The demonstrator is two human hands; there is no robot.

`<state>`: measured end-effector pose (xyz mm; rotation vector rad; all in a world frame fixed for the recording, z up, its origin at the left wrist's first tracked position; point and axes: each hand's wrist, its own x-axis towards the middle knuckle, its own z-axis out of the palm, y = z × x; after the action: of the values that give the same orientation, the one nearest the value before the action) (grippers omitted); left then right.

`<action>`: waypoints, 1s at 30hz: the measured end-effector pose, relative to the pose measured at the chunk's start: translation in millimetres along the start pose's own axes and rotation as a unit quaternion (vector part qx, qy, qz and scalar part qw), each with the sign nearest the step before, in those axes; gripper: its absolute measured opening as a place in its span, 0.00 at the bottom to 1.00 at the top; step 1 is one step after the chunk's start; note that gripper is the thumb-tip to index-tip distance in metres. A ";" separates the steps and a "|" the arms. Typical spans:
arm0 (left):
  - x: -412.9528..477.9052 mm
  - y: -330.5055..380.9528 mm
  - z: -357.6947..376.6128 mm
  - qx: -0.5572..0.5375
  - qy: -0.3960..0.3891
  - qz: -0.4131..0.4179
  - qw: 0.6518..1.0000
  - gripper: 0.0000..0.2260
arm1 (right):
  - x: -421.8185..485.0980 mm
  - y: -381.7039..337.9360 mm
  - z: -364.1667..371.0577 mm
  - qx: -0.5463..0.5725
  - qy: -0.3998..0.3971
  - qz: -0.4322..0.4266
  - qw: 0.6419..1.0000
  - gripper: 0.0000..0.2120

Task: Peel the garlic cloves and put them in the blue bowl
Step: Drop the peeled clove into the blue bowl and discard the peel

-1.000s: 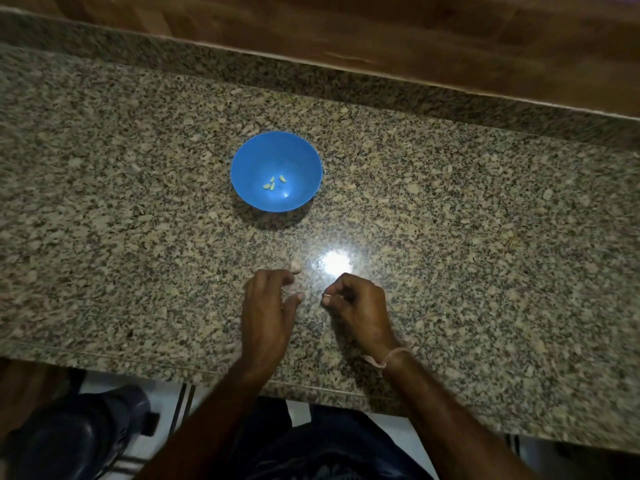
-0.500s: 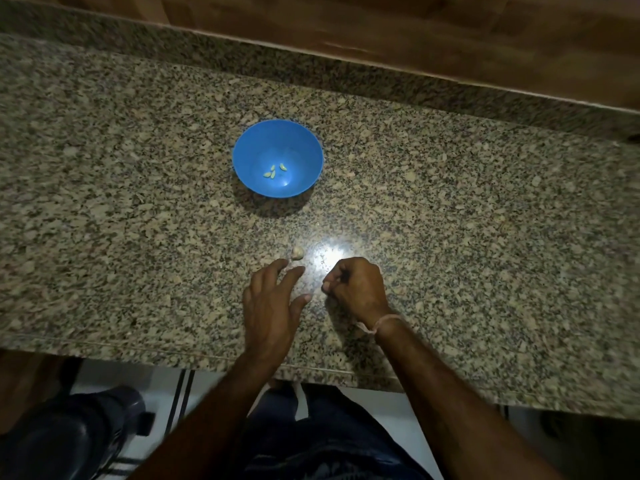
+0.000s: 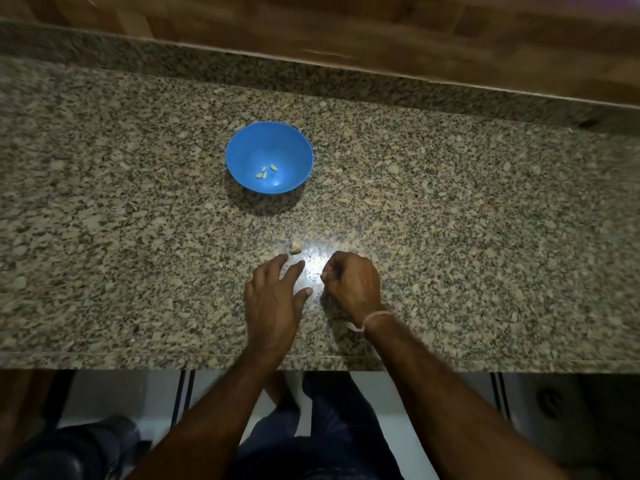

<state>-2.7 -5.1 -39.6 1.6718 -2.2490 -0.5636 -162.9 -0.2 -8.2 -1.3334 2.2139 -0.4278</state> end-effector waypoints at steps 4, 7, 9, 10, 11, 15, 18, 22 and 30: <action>-0.9 0.3 -3.4 -0.019 0.001 -0.002 1.000 0.21 | -5.2 0.4 7.1 0.015 0.042 -0.003 0.999 0.04; 0.7 5.5 -8.1 -0.129 0.006 -0.012 0.991 0.12 | -5.4 1.2 7.5 0.196 0.028 0.065 0.978 0.05; 1.4 15.6 -12.0 -0.287 -0.014 -0.064 0.956 0.05 | -12.2 -0.8 2.3 0.383 -0.024 0.113 0.916 0.01; 1.8 20.3 -14.2 -0.344 -0.024 -0.105 0.933 0.05 | -18.5 -3.0 -0.9 0.458 -0.049 0.134 0.878 0.02; 1.9 23.4 -15.8 -0.372 -0.027 -0.138 0.917 0.07 | -25.8 -3.9 -2.9 0.507 -0.068 0.146 0.847 0.04; 2.1 22.4 -15.8 -0.371 -0.055 -0.162 0.913 0.08 | -42.7 0.7 -6.3 0.559 -0.080 0.160 0.810 0.06; 3.2 28.8 -22.9 -0.320 -0.045 -0.142 0.936 0.04 | -43.1 5.5 -6.5 0.491 -0.035 0.091 0.866 0.03; 10.7 35.5 -30.3 -0.259 -0.065 -0.143 0.953 0.05 | -40.5 9.1 -8.7 0.324 0.015 -0.029 0.946 0.05; 31.3 33.0 -39.9 -0.396 -0.154 -0.204 0.882 0.08 | -25.1 14.5 -20.9 0.385 -0.064 -0.003 0.921 0.07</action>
<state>-21.9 -32.3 10.9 1.6369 -1.4386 -1.6782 -175.8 28.9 8.1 -0.8931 1.6426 -1.0465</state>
